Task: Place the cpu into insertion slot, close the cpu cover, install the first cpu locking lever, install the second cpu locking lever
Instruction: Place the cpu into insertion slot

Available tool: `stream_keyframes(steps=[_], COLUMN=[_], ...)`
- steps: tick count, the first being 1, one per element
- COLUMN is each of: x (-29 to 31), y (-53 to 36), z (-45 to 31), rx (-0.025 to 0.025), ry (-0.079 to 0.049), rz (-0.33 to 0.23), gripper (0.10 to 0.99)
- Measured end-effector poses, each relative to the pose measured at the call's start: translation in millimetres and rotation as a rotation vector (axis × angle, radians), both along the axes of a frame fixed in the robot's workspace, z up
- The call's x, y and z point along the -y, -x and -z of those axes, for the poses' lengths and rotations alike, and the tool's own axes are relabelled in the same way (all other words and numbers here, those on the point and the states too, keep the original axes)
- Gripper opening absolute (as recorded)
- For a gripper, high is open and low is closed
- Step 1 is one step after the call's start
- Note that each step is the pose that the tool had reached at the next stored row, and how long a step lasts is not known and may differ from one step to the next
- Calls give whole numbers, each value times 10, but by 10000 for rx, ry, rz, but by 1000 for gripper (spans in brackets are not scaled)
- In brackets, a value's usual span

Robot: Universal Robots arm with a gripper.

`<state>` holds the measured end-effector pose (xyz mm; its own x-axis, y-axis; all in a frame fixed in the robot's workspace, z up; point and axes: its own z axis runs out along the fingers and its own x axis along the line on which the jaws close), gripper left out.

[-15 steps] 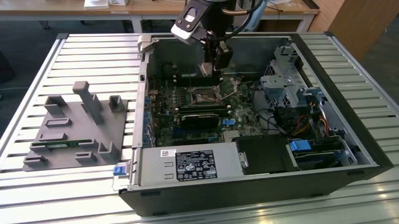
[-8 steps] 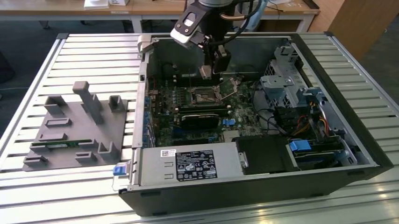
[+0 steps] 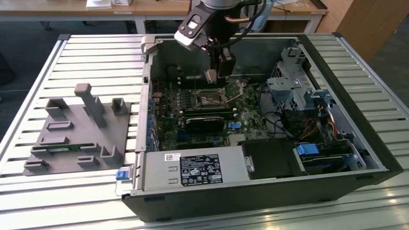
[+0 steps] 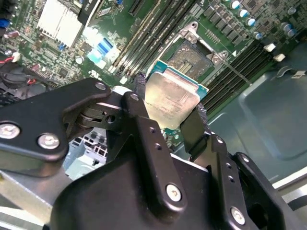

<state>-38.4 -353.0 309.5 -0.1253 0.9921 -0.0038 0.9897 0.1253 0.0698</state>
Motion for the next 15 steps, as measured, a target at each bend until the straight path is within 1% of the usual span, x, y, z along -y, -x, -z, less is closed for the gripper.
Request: stream_keyframes(steps=[5,8,11,15], x=[-64,-73,-89,-110], y=[0,0,0,1], z=[67,121,170,193], rx=[0,0,1,0], ry=[0,0,-1,0], rz=[50,269,307,318], gripper=[541,541,541,541])
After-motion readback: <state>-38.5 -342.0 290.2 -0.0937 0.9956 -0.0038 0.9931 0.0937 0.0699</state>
